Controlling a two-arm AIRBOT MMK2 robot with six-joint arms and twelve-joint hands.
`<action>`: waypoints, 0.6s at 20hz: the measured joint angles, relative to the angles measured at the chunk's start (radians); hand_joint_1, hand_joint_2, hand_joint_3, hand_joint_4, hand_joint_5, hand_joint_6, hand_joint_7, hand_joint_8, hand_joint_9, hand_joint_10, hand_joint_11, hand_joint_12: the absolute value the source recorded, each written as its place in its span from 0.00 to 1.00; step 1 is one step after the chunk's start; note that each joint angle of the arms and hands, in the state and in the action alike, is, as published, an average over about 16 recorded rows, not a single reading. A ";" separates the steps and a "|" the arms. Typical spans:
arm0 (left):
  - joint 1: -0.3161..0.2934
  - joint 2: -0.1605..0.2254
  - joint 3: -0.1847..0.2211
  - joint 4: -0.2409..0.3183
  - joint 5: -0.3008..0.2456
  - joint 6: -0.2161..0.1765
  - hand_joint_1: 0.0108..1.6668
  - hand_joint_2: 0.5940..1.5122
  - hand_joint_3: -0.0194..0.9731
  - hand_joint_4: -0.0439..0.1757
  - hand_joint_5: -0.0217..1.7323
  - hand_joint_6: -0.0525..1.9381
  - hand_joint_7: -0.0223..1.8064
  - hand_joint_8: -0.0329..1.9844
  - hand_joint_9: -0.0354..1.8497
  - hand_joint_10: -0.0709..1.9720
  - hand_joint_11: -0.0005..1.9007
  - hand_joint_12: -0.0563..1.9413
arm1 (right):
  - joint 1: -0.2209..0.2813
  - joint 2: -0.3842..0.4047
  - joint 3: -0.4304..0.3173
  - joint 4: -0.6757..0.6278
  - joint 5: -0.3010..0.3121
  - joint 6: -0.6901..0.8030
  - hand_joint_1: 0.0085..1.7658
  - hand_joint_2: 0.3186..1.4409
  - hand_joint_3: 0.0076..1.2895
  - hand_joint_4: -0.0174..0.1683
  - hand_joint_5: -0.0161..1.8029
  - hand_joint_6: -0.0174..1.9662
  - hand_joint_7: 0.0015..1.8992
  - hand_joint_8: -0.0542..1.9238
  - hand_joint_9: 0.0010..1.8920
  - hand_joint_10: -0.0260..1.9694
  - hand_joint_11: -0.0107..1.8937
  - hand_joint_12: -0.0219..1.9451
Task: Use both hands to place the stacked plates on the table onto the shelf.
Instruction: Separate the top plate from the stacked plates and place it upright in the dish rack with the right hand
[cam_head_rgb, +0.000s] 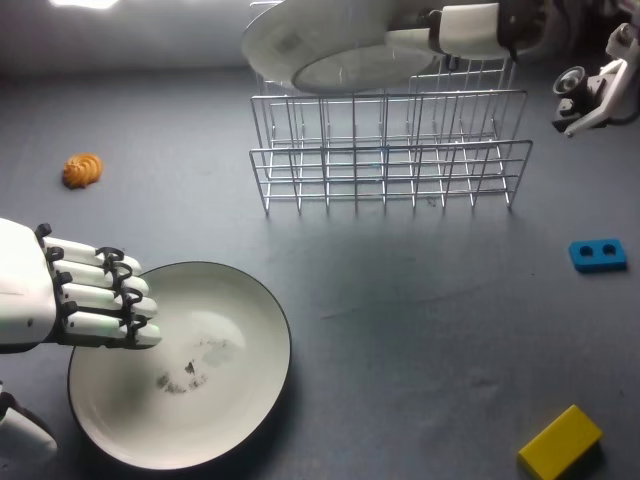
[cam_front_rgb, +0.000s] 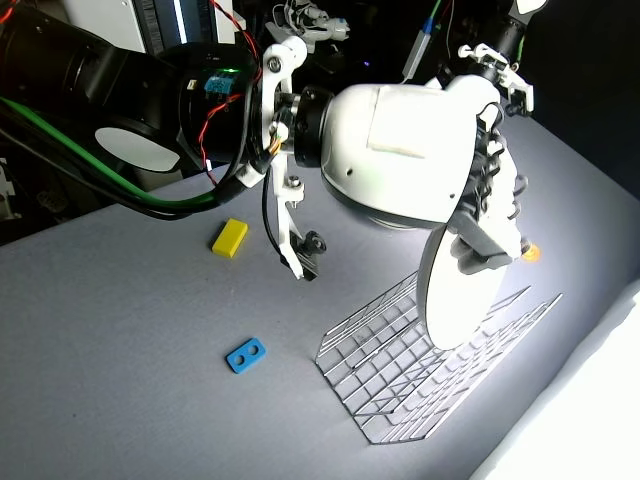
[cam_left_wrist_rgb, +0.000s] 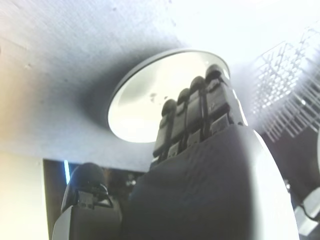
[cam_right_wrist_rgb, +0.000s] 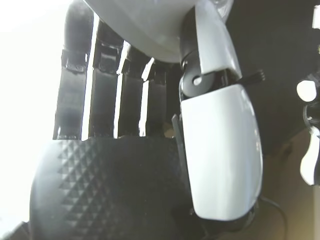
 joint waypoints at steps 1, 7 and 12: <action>0.006 -0.004 0.000 -0.002 0.011 -0.003 0.00 0.62 0.04 0.22 0.04 0.03 0.02 0.01 0.03 0.04 0.01 0.02 | 0.010 -0.002 0.007 0.024 -0.017 0.002 0.68 0.63 0.00 0.05 0.47 0.51 0.50 0.60 0.53 0.40 0.39 0.61; 0.052 -0.016 -0.007 -0.018 0.071 -0.036 0.00 0.62 0.04 0.22 0.04 0.03 0.02 0.01 0.02 0.03 0.01 0.02 | 0.070 -0.026 0.061 0.163 -0.132 0.005 0.69 0.63 0.00 0.04 0.46 0.50 0.51 0.60 0.53 0.39 0.39 0.61; 0.101 -0.016 -0.027 -0.055 0.123 -0.082 0.00 0.62 0.04 0.21 0.03 0.03 0.02 0.01 0.01 0.02 0.01 0.03 | 0.112 -0.058 0.118 0.258 -0.230 0.010 0.69 0.63 0.00 0.04 0.46 0.50 0.51 0.60 0.53 0.41 0.39 0.62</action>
